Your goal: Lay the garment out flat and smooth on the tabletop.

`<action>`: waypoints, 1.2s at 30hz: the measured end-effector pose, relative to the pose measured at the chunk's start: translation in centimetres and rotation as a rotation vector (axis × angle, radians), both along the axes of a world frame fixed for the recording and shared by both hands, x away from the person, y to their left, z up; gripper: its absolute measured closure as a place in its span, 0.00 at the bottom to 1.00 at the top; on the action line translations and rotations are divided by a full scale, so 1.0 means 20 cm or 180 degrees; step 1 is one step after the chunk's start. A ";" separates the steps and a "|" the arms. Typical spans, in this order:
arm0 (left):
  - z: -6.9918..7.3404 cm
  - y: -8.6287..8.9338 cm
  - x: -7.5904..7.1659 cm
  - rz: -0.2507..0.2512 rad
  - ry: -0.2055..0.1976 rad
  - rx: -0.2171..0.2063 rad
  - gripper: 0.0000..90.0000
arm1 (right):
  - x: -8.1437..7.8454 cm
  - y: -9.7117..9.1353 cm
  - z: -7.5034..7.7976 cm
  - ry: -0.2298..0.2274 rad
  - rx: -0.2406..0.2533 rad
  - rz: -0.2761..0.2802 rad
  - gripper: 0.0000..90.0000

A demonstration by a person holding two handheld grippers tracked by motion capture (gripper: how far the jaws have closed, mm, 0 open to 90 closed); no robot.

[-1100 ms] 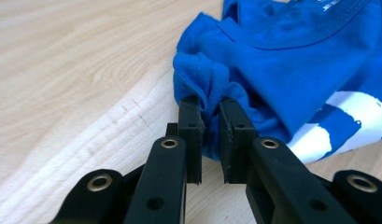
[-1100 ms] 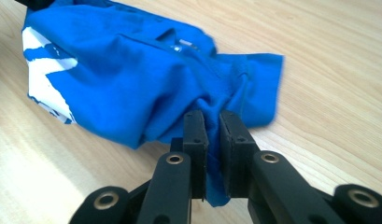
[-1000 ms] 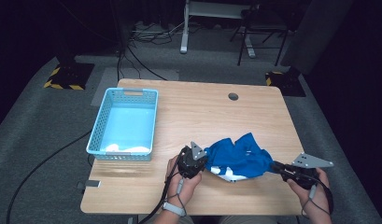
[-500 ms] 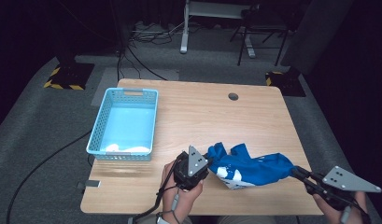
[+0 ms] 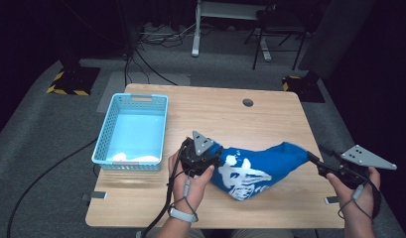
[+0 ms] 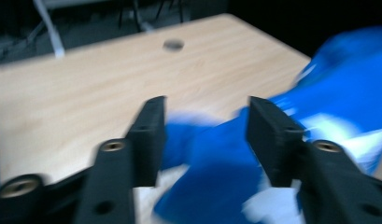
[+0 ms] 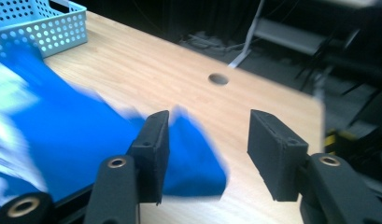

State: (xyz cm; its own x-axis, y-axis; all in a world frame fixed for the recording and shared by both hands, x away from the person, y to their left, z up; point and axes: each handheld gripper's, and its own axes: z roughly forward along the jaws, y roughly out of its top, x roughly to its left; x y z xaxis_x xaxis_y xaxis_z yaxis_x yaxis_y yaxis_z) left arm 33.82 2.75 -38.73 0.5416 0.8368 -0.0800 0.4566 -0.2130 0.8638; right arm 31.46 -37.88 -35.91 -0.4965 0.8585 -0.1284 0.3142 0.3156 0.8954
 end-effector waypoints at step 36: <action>-0.53 -0.15 0.01 -0.0340 0.0731 0.0828 0.60 | 0.15 0.16 -0.69 0.1217 -0.0341 0.0197 0.35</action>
